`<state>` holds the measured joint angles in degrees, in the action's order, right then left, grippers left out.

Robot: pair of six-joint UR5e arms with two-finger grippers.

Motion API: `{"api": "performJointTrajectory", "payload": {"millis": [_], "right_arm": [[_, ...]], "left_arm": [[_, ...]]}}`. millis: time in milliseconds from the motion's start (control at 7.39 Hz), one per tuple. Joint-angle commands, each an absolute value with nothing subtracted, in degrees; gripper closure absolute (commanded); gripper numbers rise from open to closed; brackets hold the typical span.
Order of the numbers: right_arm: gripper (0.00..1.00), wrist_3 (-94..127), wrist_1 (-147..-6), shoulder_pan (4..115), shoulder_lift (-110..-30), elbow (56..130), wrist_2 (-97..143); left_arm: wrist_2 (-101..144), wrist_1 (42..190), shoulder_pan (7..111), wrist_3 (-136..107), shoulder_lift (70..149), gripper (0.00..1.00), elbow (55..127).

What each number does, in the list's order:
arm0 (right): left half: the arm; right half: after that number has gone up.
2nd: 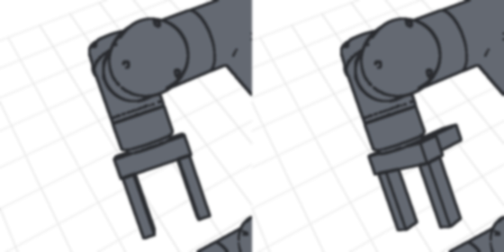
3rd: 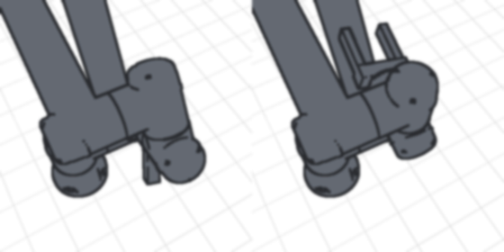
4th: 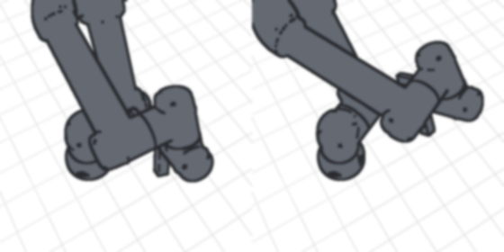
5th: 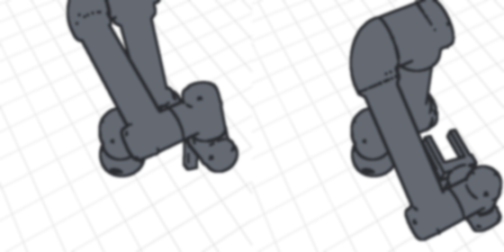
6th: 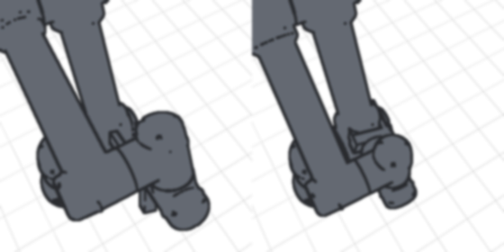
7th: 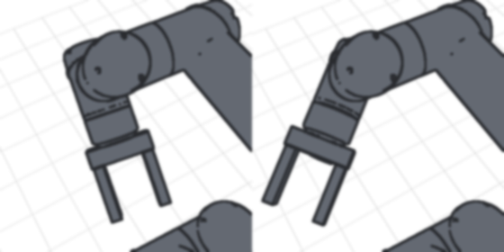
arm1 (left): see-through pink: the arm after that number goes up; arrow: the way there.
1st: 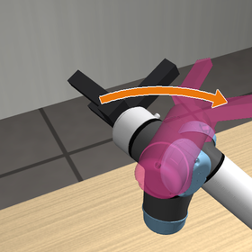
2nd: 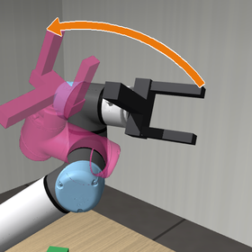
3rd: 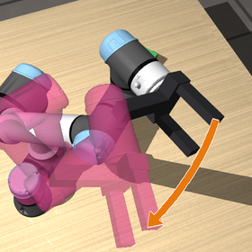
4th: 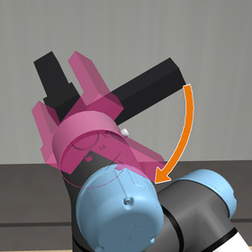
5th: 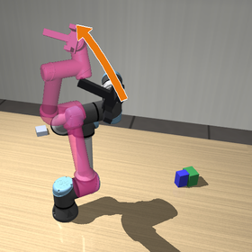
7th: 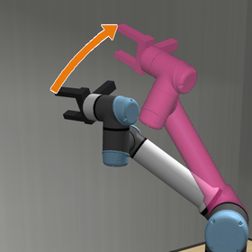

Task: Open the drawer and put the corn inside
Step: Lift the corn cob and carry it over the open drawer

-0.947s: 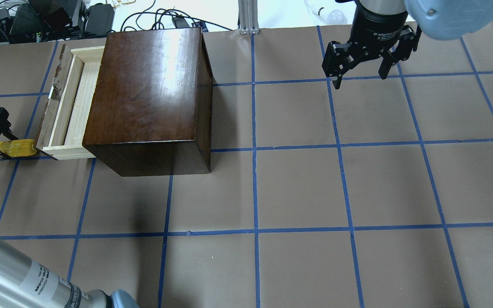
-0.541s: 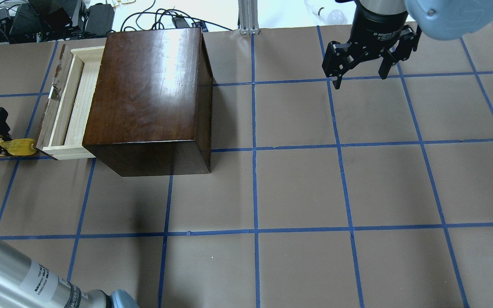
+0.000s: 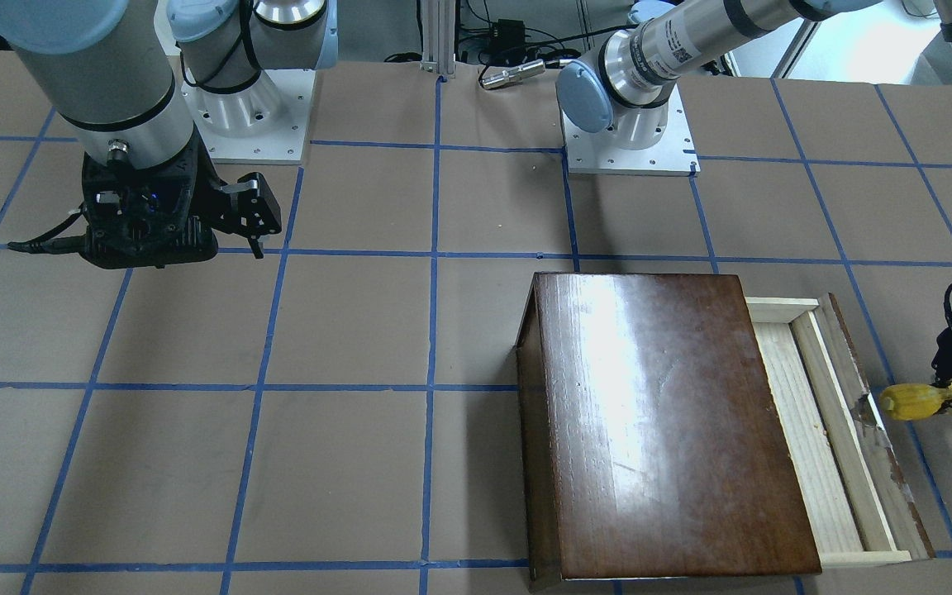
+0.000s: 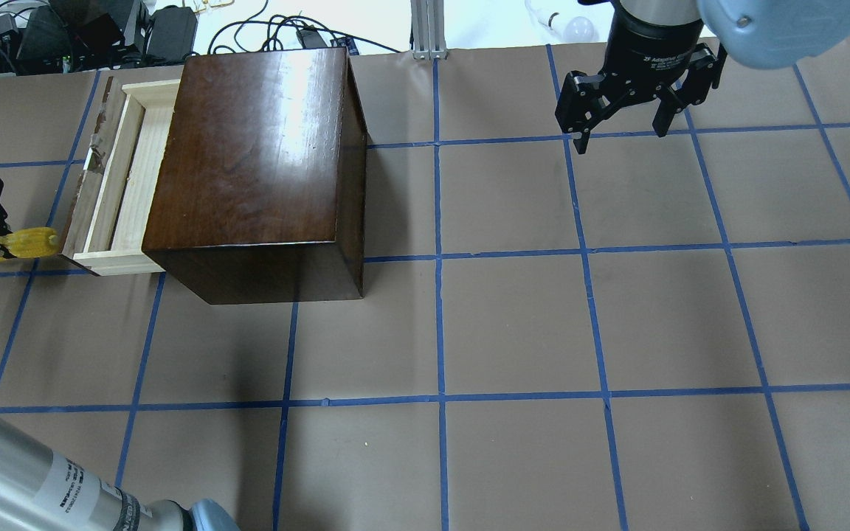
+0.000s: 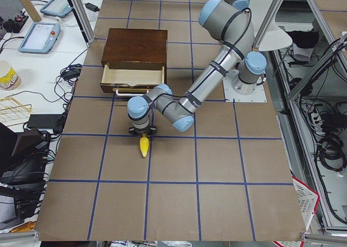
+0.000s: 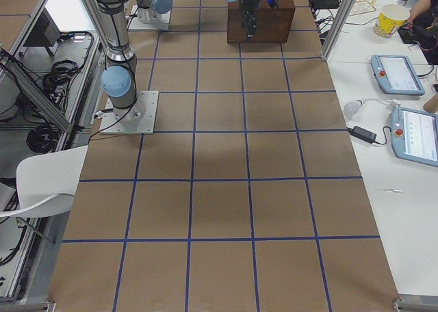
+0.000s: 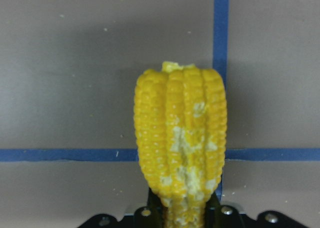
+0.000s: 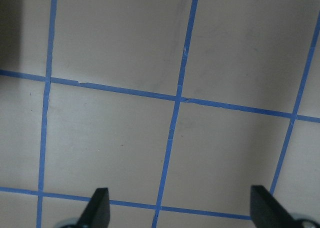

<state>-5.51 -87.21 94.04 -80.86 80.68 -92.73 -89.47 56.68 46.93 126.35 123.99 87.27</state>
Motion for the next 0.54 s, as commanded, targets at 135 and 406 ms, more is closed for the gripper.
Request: {"api": "performJointTrajectory", "payload": {"millis": [135, 406], "right_arm": [[0.0, -5.5, -87.3, 94.0, -80.9, 80.7, -92.7], [0.0, -5.5, -87.3, 94.0, -80.9, 80.7, -92.7]], "left_arm": [[-89.3, 62.4, 47.5, 104.8, 118.1, 1.0, 84.9], [-87.3, 71.8, 48.1, 88.8, 116.4, 1.0, 79.3]]}}
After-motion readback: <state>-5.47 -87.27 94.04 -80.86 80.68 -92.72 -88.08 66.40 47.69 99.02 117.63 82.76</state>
